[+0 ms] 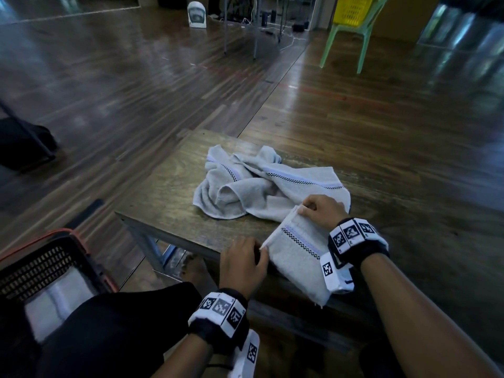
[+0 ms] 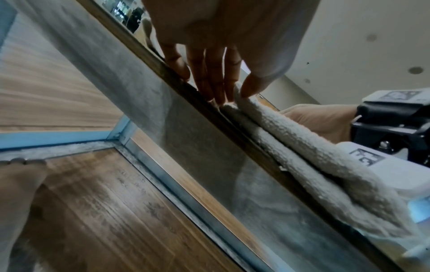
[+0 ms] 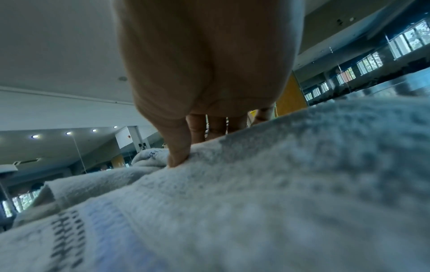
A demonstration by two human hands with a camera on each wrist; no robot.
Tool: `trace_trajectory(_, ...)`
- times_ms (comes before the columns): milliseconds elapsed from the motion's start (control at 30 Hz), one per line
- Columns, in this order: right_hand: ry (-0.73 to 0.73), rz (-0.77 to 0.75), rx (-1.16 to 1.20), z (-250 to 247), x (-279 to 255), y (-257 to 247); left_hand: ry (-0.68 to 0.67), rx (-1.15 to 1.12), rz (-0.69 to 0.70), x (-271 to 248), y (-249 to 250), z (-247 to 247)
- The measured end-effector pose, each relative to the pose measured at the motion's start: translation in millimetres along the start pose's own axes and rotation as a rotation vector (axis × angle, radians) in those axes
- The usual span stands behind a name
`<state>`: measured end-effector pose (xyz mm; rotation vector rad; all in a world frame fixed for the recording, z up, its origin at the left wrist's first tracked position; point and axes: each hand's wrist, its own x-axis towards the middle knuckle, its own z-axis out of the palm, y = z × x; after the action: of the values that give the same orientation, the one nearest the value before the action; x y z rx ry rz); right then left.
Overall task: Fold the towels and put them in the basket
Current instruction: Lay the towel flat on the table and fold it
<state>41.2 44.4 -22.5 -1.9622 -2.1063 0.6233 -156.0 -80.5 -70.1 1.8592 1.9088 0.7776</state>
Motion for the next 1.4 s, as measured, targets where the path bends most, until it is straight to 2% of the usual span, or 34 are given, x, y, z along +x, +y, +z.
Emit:
trace_trajectory(300,-0.161,0.054,-0.246,4,3,-14,-0.142,0.101,-0.023,5,3,-3)
trace_trajectory(467,-0.182,0.069,-0.134,2,3,-13,-0.184,0.099,-0.068,8,7,-7)
trace_trajectory(600,-0.191,-0.005,0.011,-3,1,-8,-0.166,0.052,-0.109,10,15,-13)
trace_trajectory(700,-0.176,-0.084,0.092,-18,-7,-5,-0.168,-0.086,-0.147,9,19,-14)
trace_trajectory(767,-0.166,-0.141,0.186,-32,-18,-1,-0.171,-0.263,-0.164,8,23,-13)
trace_trajectory(933,-0.112,-0.118,0.503,-71,-58,19,-0.050,-0.756,-0.158,7,44,-11)
trace_trajectory(1033,-0.074,-0.084,0.561,-91,-93,36,0.004,-0.925,-0.103,9,65,-17)
trace_trajectory(1133,-0.047,-0.053,0.601,-104,-129,56,0.004,-0.931,0.025,13,91,-23)
trace_trajectory(1267,0.050,-0.031,0.676,-111,-163,91,-0.131,-0.783,0.212,24,126,-23)
trace_trajectory(1400,0.122,0.060,0.759,-107,-176,128,-0.293,-0.468,0.416,37,149,-5)
